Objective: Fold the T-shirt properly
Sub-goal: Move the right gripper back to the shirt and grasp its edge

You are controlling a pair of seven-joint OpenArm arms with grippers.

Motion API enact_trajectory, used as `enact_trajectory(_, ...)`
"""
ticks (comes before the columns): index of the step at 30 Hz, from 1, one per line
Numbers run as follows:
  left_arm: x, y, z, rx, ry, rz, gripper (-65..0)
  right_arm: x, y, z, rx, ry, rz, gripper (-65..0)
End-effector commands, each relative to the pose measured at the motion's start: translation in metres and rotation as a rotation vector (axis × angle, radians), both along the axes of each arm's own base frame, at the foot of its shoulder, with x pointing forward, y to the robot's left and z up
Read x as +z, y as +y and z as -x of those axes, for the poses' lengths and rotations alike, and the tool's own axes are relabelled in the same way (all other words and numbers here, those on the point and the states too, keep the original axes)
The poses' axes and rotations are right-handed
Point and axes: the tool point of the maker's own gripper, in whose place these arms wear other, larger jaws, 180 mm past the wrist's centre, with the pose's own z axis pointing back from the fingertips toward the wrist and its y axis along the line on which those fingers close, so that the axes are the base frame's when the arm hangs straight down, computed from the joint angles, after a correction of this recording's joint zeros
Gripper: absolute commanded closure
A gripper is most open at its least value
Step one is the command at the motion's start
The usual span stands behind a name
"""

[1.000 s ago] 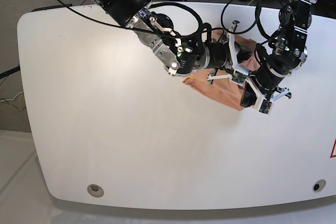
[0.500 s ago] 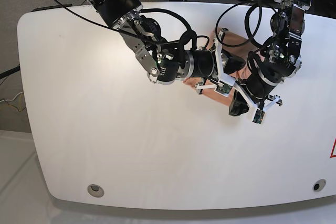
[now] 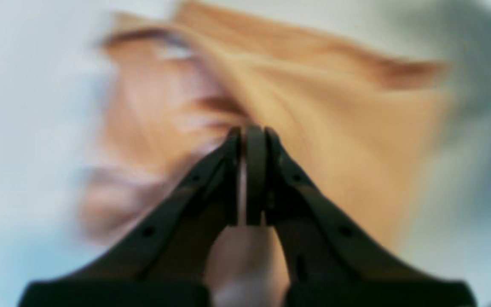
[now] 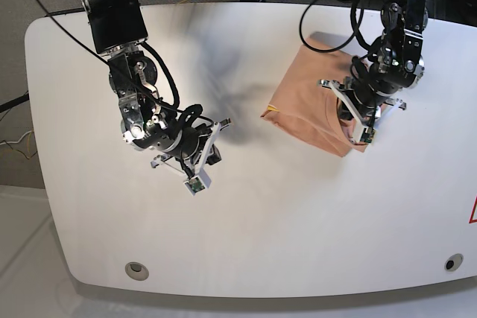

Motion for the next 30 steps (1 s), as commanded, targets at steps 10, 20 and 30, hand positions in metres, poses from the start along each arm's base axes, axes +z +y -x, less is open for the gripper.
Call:
enact_trajectory(10, -0.002, 0.007, 0.01, 0.013, 0.005, -0.011, -0.5, 0.011, 0.017, -0.009, 0.007, -0.053, -0.005, 0.0)
enact_trajectory(20, -0.002, 0.007, 0.009, 0.015, 0.003, -0.011, -0.5, 0.013, 0.032, -0.007, 0.016, -0.049, -0.037, 0.0)
enact_trajectory(30, 0.007, 0.003, 0.006, 0.006, -0.001, -0.01, -0.5, 0.011, 0.052, 0.003, 0.083, -0.047, -0.028, 0.0)
